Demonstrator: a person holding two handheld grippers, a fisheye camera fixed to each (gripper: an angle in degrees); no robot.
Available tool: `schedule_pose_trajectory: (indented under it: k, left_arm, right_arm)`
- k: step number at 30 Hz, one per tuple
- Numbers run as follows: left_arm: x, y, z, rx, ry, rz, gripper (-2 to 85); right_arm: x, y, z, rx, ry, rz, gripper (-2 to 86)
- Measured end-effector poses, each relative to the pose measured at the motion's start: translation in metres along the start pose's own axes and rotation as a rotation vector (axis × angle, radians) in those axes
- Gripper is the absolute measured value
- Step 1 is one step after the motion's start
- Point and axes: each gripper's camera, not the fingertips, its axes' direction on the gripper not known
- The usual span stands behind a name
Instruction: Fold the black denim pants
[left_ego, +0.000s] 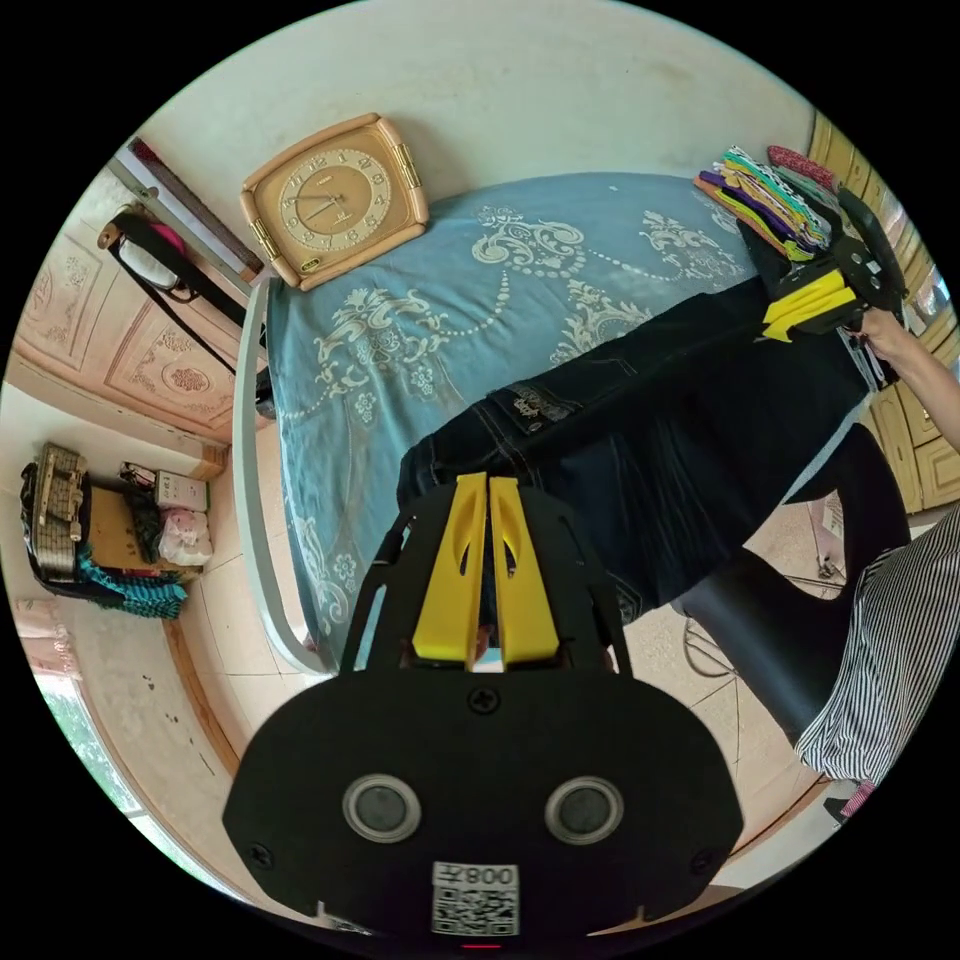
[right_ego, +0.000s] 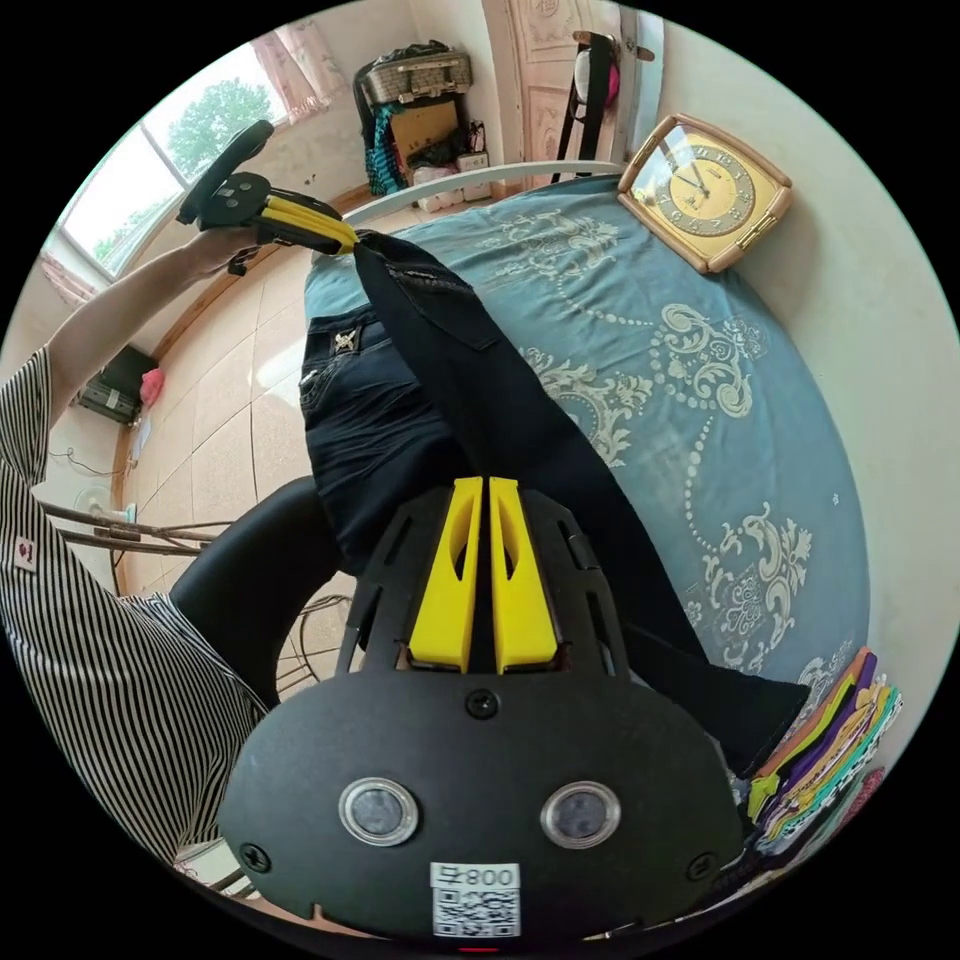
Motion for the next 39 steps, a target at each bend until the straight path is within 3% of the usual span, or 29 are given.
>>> schedule_pose_trajectory:
  k: [8,19,39]
  left_arm:
    - [0.015,0.115,-0.001,-0.121,0.037,-0.008,0.2]
    - [-0.002,0.228,-0.019,-0.128,0.12,-0.124,0.2]
    - [-0.003,0.32,-0.04,-0.158,0.121,-0.227,0.3]
  right_arm:
    - [-0.08,0.041,0.034,-0.082,-0.055,-0.042,0.7]
    - [-0.151,0.078,0.09,-0.167,-0.1,-0.089,0.8]
    - [-0.155,0.137,0.177,-0.253,-0.182,-0.021,0.9]
